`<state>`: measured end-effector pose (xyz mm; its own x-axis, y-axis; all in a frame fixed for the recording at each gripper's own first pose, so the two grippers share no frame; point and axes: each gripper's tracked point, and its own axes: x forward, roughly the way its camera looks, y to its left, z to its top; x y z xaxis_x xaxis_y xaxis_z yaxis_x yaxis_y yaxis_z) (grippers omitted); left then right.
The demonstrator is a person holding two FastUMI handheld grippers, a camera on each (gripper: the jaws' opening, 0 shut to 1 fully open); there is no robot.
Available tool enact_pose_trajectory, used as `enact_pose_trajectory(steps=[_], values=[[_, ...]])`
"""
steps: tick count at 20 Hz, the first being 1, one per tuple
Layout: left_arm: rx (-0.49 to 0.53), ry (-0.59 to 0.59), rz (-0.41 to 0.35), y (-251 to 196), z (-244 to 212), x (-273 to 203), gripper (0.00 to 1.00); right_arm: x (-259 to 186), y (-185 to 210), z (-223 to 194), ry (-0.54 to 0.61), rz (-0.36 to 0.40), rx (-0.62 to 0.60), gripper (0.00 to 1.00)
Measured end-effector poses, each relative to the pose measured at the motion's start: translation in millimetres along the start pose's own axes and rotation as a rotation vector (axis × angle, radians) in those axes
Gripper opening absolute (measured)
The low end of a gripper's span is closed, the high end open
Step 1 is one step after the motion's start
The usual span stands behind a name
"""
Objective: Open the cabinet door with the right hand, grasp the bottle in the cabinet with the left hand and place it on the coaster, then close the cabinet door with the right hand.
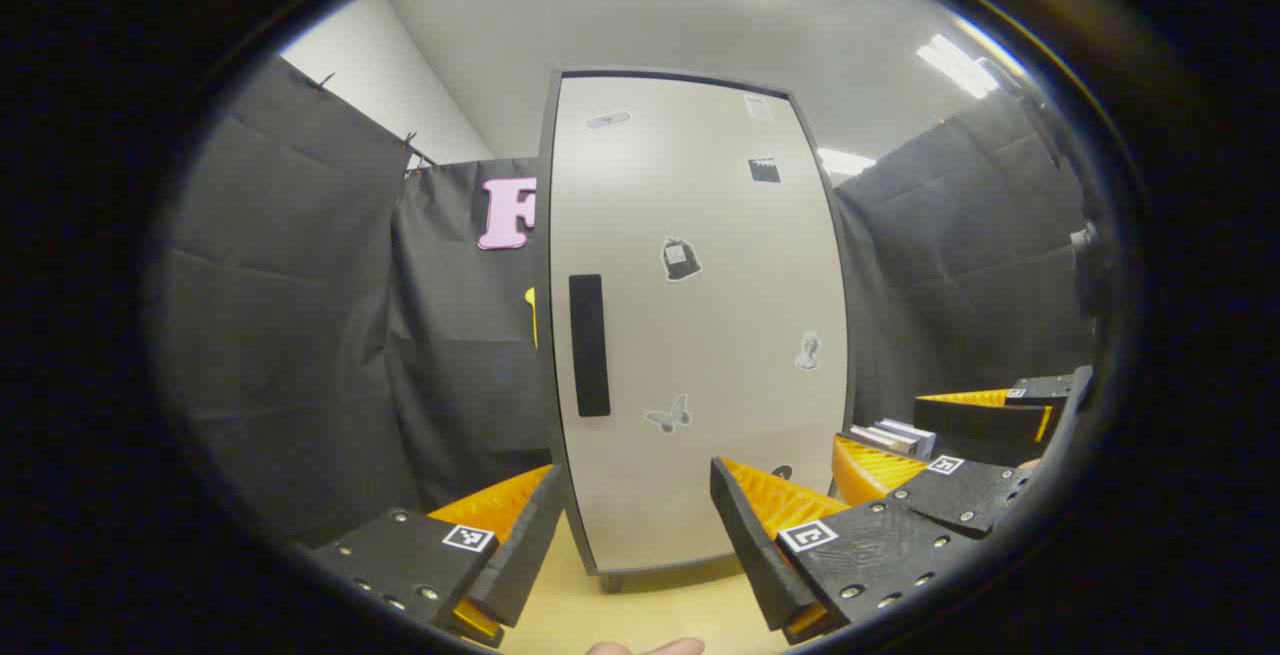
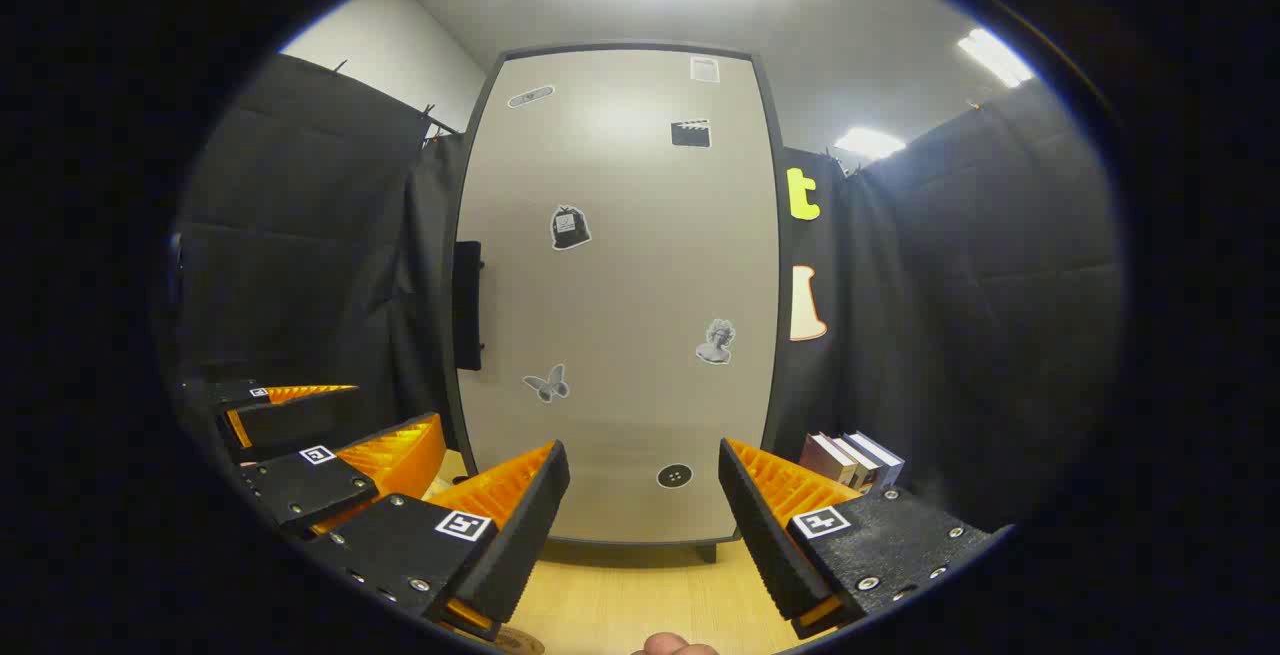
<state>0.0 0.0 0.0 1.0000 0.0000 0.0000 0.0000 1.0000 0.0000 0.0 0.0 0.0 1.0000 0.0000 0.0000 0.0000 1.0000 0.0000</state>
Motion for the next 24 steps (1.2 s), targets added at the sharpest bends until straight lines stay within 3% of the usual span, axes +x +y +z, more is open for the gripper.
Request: enact_pose_trajectory(steps=[6, 11, 24], values=[[-0.045, 0.028, 0.009, -2.0, -10.1, 2.7, 0.86, 3.0, -0.7, -5.8, 0.017, 0.004, 0.018, 0.93], [0.004, -0.012, 0.041, 12.0, -3.0, 2.7, 0.85, 3.3, 2.5, 5.8, -0.017, 0.016, 0.004, 0.93], [-0.018, -0.009, 0.028, 21.9, -5.7, 6.9, 0.88, 11.6, 1.1, 8.2, -0.009, 0.003, 0.015, 0.94]])
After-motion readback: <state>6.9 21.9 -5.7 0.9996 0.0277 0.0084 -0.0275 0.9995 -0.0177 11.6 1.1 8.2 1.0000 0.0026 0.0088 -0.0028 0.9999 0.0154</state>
